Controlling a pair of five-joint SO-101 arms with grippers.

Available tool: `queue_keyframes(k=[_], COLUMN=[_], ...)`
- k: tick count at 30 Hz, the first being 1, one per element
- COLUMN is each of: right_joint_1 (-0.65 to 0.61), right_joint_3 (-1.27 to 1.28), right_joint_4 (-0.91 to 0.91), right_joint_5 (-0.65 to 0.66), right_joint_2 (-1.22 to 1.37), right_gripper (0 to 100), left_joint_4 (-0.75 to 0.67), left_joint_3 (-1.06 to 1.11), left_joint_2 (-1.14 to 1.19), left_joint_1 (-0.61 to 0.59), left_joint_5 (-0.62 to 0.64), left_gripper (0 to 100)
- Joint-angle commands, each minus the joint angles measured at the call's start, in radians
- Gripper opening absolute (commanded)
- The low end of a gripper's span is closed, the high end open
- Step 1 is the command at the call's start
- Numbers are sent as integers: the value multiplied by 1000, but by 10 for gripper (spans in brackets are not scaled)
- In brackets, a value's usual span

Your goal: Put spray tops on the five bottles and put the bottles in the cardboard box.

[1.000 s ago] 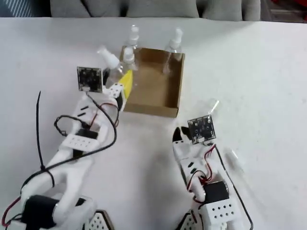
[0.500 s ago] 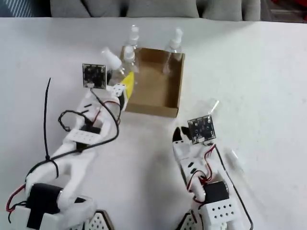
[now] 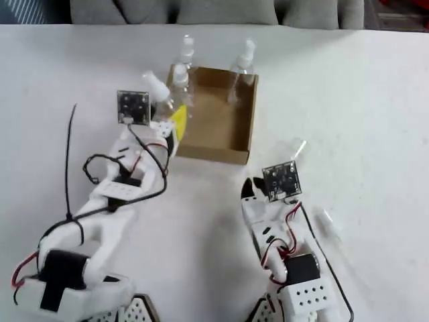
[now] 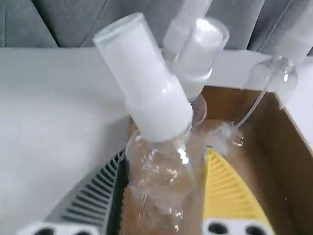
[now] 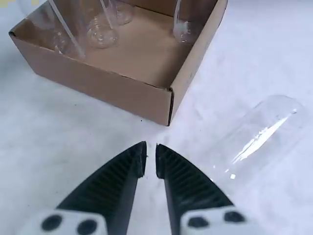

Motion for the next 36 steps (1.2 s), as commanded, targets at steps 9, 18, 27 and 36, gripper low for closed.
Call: queue_keyframes(k=[9,18,27,36], right_joint_1=[5,5,5,7], right_joint_3=[9,9,9,9], right_joint_4=[5,5,5,5], right_joint_5=[9,9,9,9], right_joint_2=[1,1,1,1], right_gripper=[16,16,16,16], left_joint_4=[-158,-158,-160,-160], left_joint_3=[-25,-3,23,23], left_joint_2=[124,124,122,122], left_joint_1=[-2,-2,5,1], left_joint_5=[-87,-91,-94,-86], left_gripper=[21,21,24,172])
